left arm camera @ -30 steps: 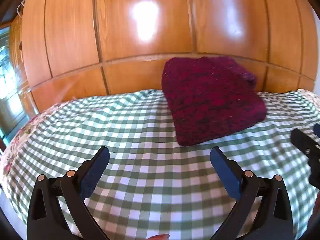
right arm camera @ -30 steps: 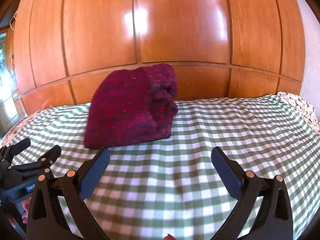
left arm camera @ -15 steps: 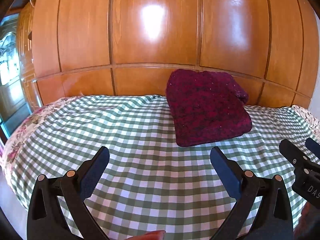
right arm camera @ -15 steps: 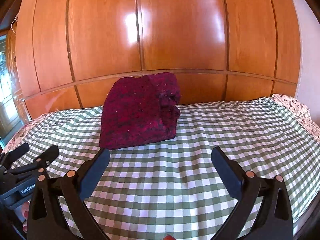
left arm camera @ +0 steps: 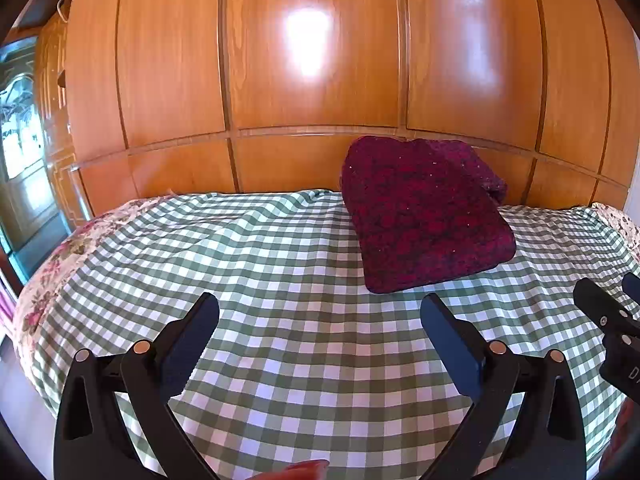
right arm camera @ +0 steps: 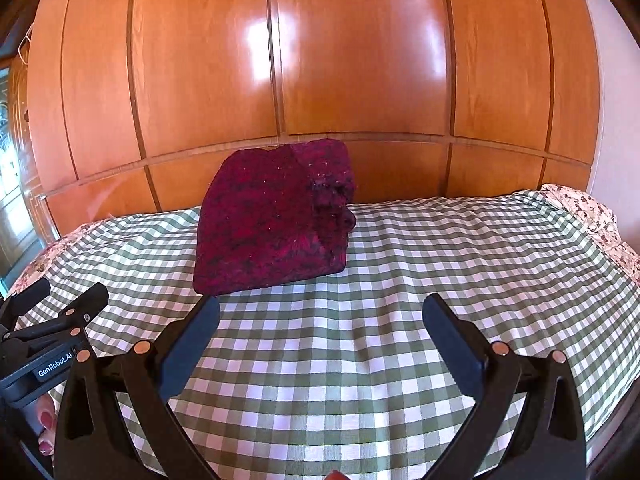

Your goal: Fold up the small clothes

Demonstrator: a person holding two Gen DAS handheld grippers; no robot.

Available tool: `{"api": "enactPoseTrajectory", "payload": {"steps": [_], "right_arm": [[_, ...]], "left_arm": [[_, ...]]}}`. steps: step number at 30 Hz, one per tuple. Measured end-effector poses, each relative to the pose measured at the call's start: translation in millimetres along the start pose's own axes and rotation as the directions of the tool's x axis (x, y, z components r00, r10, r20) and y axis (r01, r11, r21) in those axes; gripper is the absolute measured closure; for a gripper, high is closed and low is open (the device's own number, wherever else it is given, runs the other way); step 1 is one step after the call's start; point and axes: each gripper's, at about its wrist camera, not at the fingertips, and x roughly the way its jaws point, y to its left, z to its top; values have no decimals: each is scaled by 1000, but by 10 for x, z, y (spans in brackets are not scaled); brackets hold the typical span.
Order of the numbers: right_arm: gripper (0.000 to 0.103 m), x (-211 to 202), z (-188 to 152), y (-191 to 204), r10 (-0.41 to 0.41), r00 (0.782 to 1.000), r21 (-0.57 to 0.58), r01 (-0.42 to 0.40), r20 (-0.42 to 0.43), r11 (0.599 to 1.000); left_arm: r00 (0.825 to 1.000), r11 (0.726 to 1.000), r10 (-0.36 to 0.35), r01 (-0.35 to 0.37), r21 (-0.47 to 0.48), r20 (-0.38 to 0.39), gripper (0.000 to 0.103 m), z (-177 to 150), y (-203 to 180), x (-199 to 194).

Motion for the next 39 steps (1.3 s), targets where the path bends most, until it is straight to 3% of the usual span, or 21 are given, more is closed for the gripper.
{"api": "enactPoseTrajectory", "payload": {"steps": [39], "right_arm": [[2, 43, -12, -38, 6, 1000, 9, -6, -21, 1000]], "left_arm": [[998, 999, -38, 36, -38, -48, 3, -25, 32, 82]]}}
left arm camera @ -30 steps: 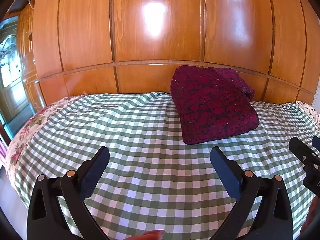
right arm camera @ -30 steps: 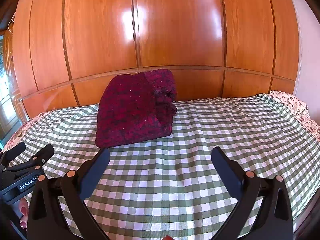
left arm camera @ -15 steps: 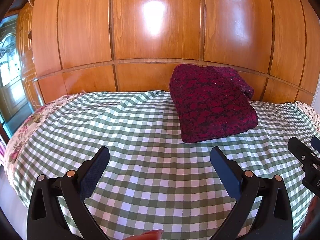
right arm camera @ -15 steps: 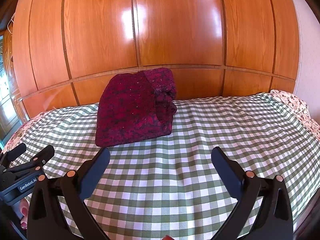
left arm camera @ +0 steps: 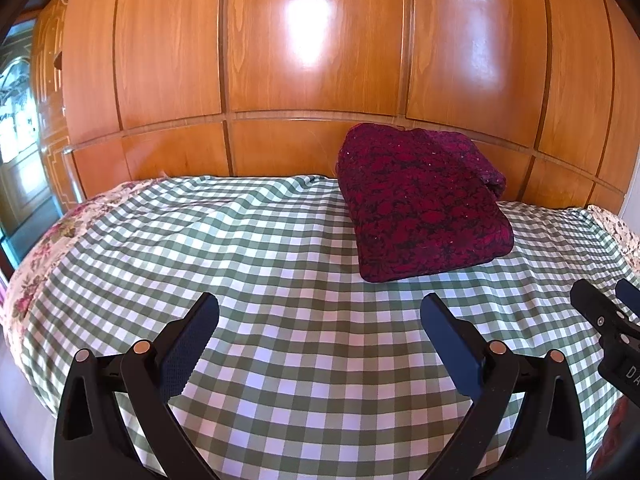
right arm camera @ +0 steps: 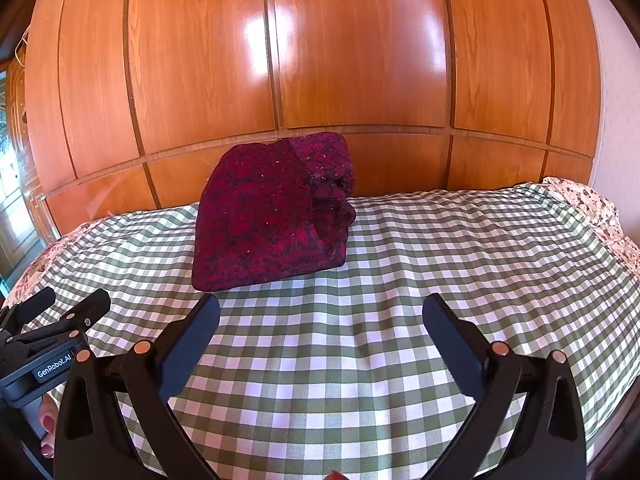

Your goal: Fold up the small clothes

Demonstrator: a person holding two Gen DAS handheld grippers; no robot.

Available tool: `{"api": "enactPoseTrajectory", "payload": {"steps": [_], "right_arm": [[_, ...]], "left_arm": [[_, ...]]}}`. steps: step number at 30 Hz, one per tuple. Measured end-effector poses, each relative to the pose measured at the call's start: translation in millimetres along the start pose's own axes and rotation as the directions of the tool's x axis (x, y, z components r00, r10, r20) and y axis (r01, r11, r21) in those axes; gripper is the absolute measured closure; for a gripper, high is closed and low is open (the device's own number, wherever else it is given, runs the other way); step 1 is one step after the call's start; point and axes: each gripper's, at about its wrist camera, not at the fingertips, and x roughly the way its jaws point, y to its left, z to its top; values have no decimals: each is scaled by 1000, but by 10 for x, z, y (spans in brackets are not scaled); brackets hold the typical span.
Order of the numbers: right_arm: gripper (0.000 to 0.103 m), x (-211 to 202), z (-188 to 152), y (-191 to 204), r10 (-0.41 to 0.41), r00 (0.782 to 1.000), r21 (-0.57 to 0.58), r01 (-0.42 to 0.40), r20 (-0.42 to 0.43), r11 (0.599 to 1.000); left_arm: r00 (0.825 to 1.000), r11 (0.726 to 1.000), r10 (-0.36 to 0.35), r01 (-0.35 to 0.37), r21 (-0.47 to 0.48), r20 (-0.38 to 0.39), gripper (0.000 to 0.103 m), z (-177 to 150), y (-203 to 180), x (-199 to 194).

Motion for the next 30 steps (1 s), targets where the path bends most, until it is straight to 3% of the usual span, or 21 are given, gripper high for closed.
{"api": "enactPoseTrajectory", "payload": {"steps": [14, 30], "right_arm": [[2, 14, -2, -26, 7, 1000, 7, -6, -13, 1000], [2, 130, -41, -83, 7, 999, 13, -7, -46, 1000]], "left_arm": [[999, 999, -25, 24, 40, 29, 3, -26, -82, -58], [998, 998, -58, 59, 37, -19, 3, -77, -79, 38]]}}
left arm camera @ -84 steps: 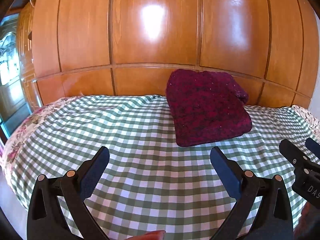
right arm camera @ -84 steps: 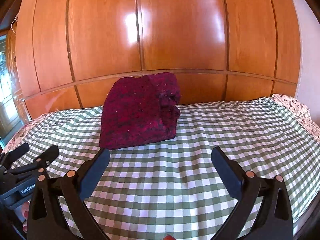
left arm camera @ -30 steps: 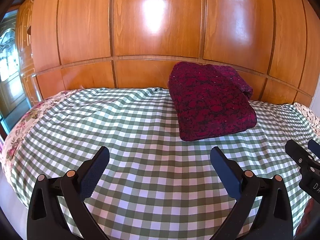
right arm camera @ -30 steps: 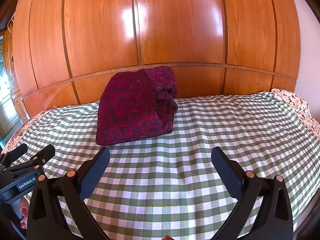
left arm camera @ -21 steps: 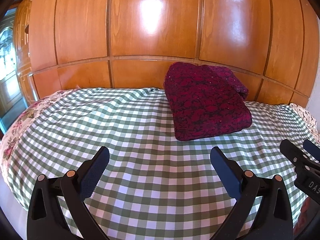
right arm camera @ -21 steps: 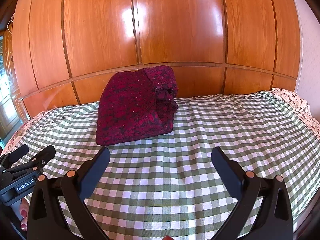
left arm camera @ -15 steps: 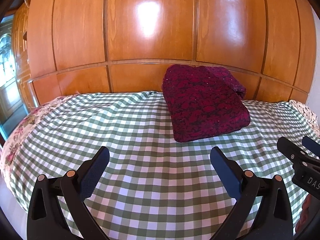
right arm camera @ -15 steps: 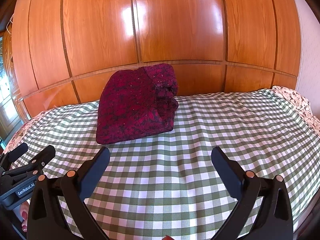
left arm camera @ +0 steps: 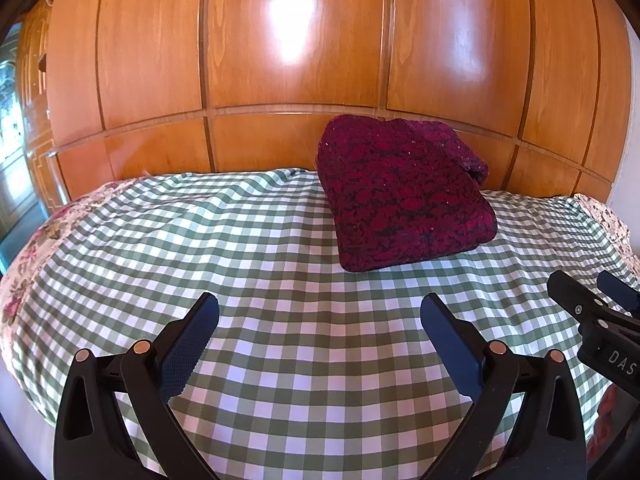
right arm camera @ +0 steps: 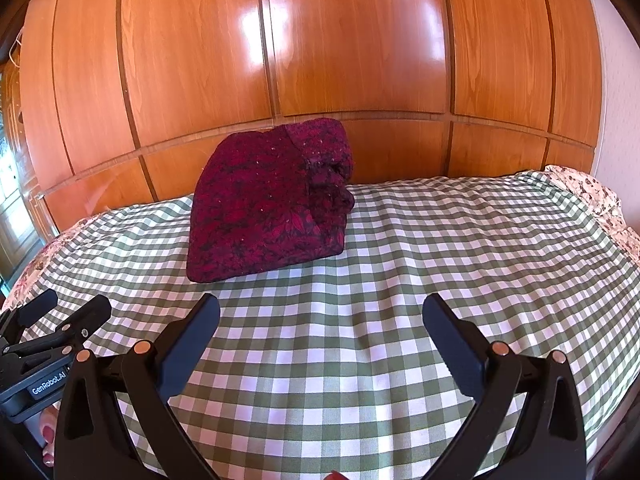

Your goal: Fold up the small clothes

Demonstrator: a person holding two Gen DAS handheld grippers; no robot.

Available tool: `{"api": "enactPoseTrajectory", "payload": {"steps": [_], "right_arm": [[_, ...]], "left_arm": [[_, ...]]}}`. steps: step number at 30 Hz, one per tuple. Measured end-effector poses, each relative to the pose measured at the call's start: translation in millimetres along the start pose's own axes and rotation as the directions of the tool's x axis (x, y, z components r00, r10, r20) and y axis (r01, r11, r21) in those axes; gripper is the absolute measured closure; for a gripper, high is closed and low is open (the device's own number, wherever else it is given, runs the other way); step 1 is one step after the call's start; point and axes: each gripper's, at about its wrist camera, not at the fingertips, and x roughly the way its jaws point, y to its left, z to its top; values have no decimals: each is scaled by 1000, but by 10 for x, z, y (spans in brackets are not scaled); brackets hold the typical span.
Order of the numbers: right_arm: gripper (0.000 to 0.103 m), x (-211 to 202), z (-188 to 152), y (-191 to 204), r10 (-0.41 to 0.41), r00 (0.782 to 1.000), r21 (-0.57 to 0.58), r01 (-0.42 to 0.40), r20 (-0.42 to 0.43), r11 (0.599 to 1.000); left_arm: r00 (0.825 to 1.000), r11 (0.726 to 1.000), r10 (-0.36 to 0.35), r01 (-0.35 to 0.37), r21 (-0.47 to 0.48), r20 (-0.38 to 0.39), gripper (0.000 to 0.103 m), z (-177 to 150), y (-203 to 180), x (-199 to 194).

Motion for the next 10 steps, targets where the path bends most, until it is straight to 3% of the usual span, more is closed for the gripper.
{"api": "enactPoseTrajectory", "payload": {"steps": [7, 10], "right_arm": [[2, 128, -9, -107, -6, 999, 3, 6, -31, 1000], [2, 334, 14, -288, -73, 997, -9, 73, -33, 997]], "left_arm": [[999, 1000, 23, -23, 1, -35, 3, -38, 32, 123], [998, 1000, 31, -31, -1, -57, 3, -42, 165, 281]]}}
